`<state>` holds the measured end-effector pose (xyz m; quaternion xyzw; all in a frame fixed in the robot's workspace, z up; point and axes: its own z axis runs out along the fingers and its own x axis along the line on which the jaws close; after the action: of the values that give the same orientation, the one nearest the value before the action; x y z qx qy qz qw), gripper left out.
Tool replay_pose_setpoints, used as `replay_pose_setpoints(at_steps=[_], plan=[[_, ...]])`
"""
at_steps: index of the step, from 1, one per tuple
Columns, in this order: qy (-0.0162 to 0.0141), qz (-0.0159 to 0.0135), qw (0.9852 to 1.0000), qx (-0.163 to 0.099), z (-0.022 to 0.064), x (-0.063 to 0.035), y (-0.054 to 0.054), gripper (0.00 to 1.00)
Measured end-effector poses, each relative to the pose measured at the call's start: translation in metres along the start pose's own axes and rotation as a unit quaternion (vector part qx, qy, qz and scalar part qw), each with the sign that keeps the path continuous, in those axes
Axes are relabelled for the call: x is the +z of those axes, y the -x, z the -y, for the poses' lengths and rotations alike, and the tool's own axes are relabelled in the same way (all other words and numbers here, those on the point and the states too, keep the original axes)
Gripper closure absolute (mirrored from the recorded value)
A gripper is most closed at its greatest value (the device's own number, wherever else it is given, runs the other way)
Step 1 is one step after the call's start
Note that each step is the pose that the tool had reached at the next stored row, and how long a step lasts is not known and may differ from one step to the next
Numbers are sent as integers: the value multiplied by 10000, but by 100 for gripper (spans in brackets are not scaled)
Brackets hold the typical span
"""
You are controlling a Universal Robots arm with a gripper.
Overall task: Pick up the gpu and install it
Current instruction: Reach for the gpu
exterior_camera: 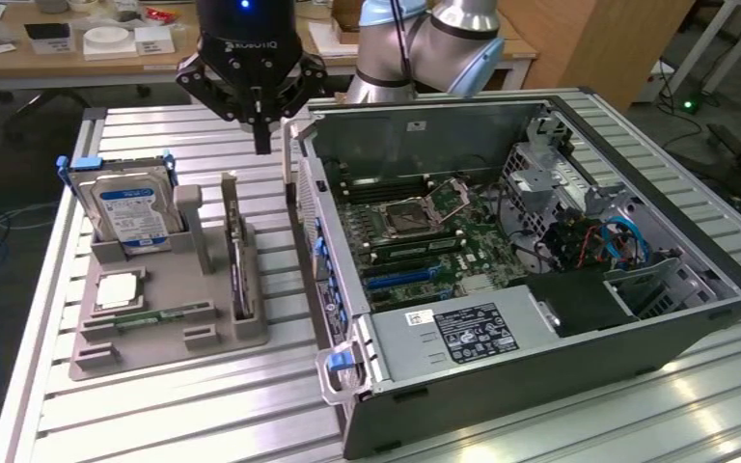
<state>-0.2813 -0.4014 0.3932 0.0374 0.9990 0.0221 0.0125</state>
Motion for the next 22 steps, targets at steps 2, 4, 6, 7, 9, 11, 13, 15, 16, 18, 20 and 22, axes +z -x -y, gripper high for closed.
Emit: replay_pose_setpoints(at_steps=[2,4,6,7,9,11,13,15,16,18,20,22], plan=[[0,-1,10000,0,2,-1,-19,89],[0,-1,10000,0,5,-2,-38,89],[0,0,10000,0,7,-2,-57,89],[0,0,10000,0,9,-2,-65,89],[0,0,10000,-1,11,-3,-83,89],[0,-1,10000,0,13,-4,-103,89],[0,-1,10000,0,16,-4,-122,89],[0,0,10000,0,18,-4,-141,89],[0,-1,10000,0,19,-5,-151,89],[0,0,10000,0,21,-5,-169,89],[0,-1,10000,0,23,-6,-187,89],[0,0,10000,0,25,-6,-205,89]])
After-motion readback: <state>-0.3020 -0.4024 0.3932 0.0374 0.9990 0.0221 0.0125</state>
